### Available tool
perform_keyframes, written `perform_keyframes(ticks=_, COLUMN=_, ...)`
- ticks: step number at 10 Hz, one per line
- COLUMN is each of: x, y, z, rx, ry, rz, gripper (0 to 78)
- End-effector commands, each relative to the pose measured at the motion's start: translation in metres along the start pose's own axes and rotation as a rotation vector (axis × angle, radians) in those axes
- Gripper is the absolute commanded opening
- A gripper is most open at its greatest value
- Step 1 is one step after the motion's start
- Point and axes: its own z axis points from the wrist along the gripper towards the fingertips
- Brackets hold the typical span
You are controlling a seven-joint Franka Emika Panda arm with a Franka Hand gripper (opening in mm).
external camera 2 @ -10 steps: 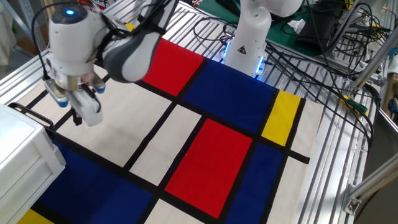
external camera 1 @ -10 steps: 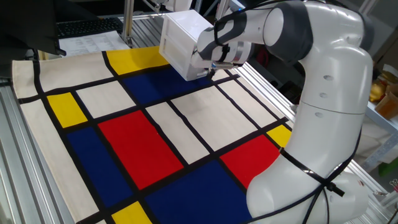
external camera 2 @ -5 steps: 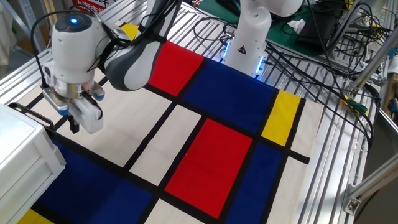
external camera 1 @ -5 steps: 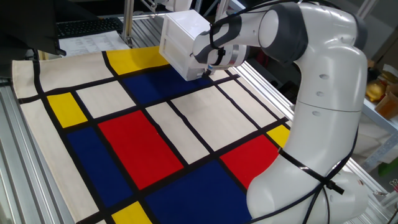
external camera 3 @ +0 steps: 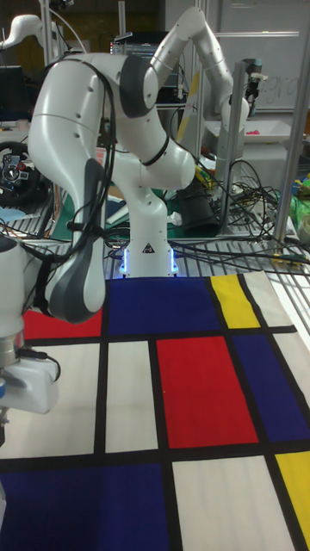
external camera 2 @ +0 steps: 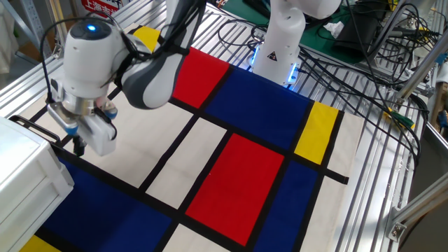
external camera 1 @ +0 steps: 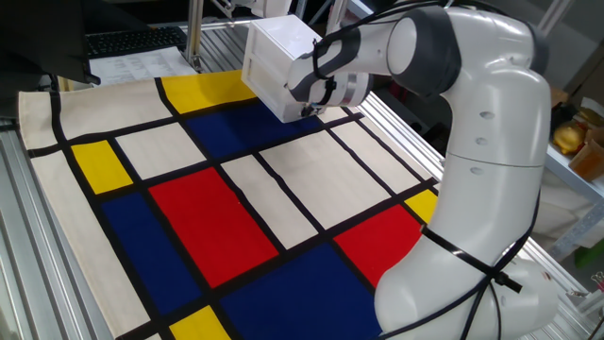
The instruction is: Use the gripper to push and close the drawer
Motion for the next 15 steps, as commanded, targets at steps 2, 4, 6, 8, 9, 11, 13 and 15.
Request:
perform_keyframes(ticks=2, x=-0.006, y=0.019, z=0.009, rx=0.010, ry=-0.051, rz=0.027, gripper=0.0)
perform_keyframes(ticks=4, x=-0.008, y=0.020, z=0.009, rx=0.010, ry=-0.055, rz=0.018, gripper=0.0)
perform_keyframes(ticks=6, x=-0.017, y=0.022, z=0.009, rx=0.013, ry=-0.076, rz=0.016, gripper=0.0)
perform_keyframes(ticks=8, x=-0.023, y=0.023, z=0.009, rx=0.021, ry=-0.086, rz=0.017, gripper=0.0)
perform_keyframes(ticks=9, x=-0.023, y=0.023, z=0.009, rx=0.022, ry=-0.086, rz=0.017, gripper=0.0)
perform_keyframes(ticks=11, x=-0.026, y=0.024, z=0.009, rx=0.033, ry=-0.100, rz=0.019, gripper=0.0)
perform_keyframes(ticks=13, x=-0.029, y=0.024, z=0.009, rx=0.045, ry=-0.104, rz=0.017, gripper=0.0)
perform_keyframes(ticks=15, x=-0.033, y=0.024, z=0.009, rx=0.048, ry=-0.113, rz=0.016, gripper=0.0)
